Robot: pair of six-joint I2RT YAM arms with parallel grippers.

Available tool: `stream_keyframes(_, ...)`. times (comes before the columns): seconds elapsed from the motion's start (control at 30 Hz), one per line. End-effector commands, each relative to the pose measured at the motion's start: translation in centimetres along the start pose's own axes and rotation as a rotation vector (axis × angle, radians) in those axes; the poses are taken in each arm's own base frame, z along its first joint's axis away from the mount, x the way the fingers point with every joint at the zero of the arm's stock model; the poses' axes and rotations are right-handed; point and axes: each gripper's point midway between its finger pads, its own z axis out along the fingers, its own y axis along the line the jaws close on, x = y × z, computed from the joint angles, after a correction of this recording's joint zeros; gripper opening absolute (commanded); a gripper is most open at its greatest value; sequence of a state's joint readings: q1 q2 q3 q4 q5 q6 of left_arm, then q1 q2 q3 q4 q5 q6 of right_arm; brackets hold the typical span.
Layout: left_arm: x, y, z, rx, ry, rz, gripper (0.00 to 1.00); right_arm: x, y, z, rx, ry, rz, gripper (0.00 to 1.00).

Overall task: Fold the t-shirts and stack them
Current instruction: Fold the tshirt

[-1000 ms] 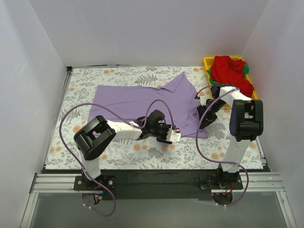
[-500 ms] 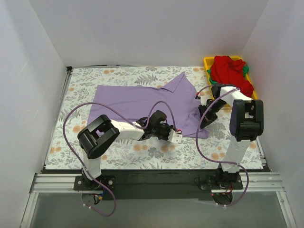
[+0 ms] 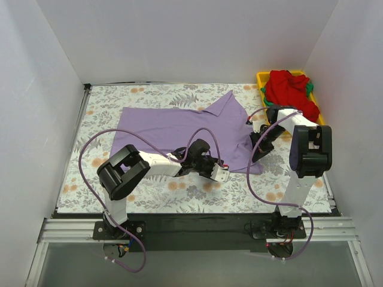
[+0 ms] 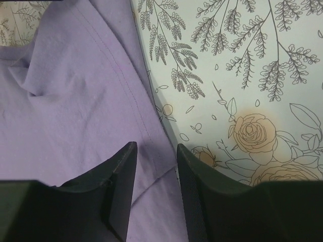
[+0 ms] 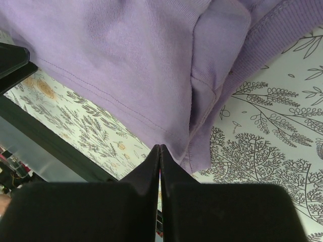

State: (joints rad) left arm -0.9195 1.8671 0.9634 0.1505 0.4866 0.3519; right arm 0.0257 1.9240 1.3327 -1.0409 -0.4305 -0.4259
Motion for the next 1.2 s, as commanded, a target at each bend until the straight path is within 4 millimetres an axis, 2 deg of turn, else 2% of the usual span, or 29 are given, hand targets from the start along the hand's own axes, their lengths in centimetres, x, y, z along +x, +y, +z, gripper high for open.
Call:
stream_keyframes(0.0, -0.6, 0.5, -0.1, -0.016, -0.013, 0.048, 0.36, -0.1, 0.3, -0.5, -0.019, -0.014, -0.012, 0.01)
stream_keyframes(0.1, -0.9, 0.9, -0.1, -0.026, -0.021, 0.05, 0.3, -0.1, 0.4, -0.4, -0.024, -0.01, -0.012, 0.01)
stream_keyframes(0.27, -1.7, 1.3, -0.6, -0.038, -0.04, 0.052, 0.15, -0.2, 0.5, -0.7, -0.023, -0.015, -0.014, 0.01)
stream_keyframes(0.33, -2.4, 1.6, -0.8, -0.043, -0.058, 0.056, 0.13, -0.3, 0.8, -0.8, -0.029, -0.02, -0.017, 0.01)
stream_keyframes(0.47, -2.9, 2.0, -1.3, -0.057, -0.064, 0.06, 0.01, -1.3, 1.2, -1.7, -0.037, -0.051, -0.03, 0.01)
stream_keyframes(0.6, -3.4, 3.0, -1.8, -0.085, -0.067, 0.06, 0.0, -2.8, 1.9, -2.8, -0.05, -0.095, -0.045, 0.01)
stream_keyframes(0.7, -3.5, 4.6, -2.4, -0.12, -0.071, 0.046, 0.0, -4.0, 2.1, -3.6, -0.058, -0.123, -0.055, 0.01)
stream_keyframes(0.87, -1.8, 8.2, -4.0, -0.19, -0.062, 0.007, 0.0, -5.9, 2.3, -4.3, -0.083, -0.156, -0.069, 0.01)
stream_keyframes(0.93, -0.9, 8.9, -4.1, -0.199, -0.053, -0.01, 0.0, -6.3, 2.2, -4.4, -0.081, -0.151, -0.073, 0.02)
stream_keyframes(0.97, -0.9, 9.4, -4.1, -0.205, -0.057, -0.017, 0.0, -6.2, 2.1, -4.3, -0.082, -0.146, -0.078, 0.15)
stream_keyframes(1.0, -0.9, 9.4, -4.1, -0.198, -0.062, -0.022, 0.0, -5.9, 2.0, -4.2, -0.077, -0.137, -0.077, 0.2)
stream_keyframes(1.17, -0.7, 8.8, -3.5, -0.171, -0.078, -0.028, 0.0, -3.2, 0.9, -3.0, -0.032, -0.047, -0.051, 0.31)
